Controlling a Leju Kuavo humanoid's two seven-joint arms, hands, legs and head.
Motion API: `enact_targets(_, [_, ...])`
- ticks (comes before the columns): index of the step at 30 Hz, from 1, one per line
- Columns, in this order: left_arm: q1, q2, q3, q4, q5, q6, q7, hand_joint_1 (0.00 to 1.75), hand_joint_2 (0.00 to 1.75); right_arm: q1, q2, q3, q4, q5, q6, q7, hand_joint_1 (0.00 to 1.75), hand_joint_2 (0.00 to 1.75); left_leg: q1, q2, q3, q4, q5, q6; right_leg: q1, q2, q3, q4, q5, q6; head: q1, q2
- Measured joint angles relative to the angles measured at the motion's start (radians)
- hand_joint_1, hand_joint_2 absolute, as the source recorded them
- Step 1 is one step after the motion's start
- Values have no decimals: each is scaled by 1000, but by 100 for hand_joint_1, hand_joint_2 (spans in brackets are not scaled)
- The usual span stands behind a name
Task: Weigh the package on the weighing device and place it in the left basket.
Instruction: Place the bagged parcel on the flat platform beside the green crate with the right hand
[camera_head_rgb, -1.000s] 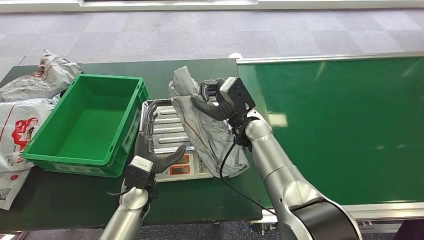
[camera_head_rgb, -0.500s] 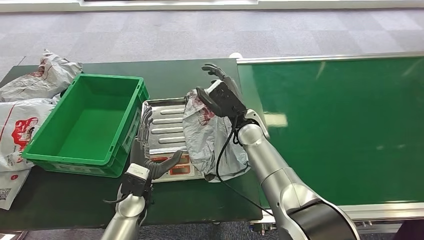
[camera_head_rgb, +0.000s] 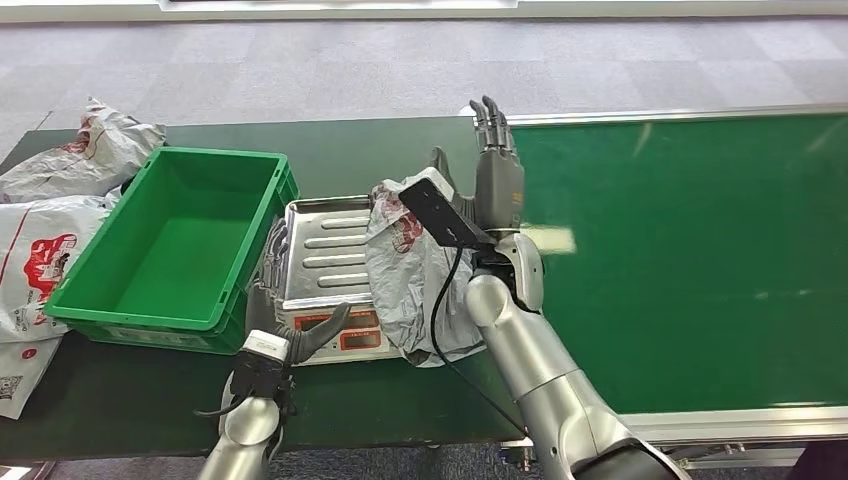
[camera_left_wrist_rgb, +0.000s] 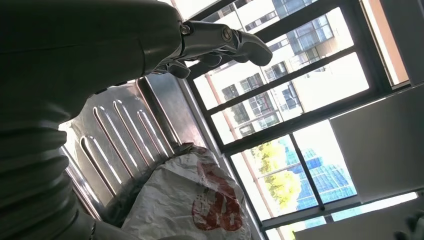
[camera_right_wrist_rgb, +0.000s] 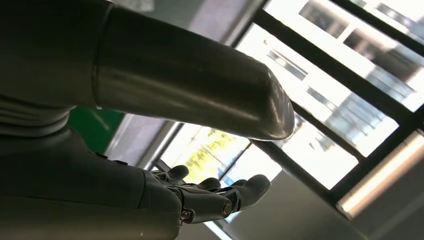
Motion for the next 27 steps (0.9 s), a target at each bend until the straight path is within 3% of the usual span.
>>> enact_targets(2, [-9,1,0,15,-45,-10,20,0,175,81,6,-45,-180,-82,-46,-136,0,175,0,-1,-1,0,0,0,0,-1,-1,0,0,0,0,0])
enact_targets(5, [-57,6,-5,72,-165,-15,65,0,175,191,13,-98,-481,-188,-57,-261,0,175,-1,-1,-3,0,0,0,0,-1,-1,0,0,0,0,0])
enact_targets(11, [-212,24,-64,235,-381,-114,152,0,175,302,16,-115,-836,-230,-53,-282,0,175,-1,1,-2,0,0,1,-1,0,-2,0,1,0,0,0])
enact_targets(18, [-367,27,-148,402,-537,-173,157,0,175,307,16,-103,-882,-237,-50,-285,0,175,0,2,-2,0,2,0,0,2,-1,0,3,0,0,0])
enact_targets(27, [-429,17,-197,493,-562,-186,130,0,175,302,16,-81,-849,-204,-50,-285,0,175,0,2,-2,0,2,0,0,2,-2,0,3,0,0,0])
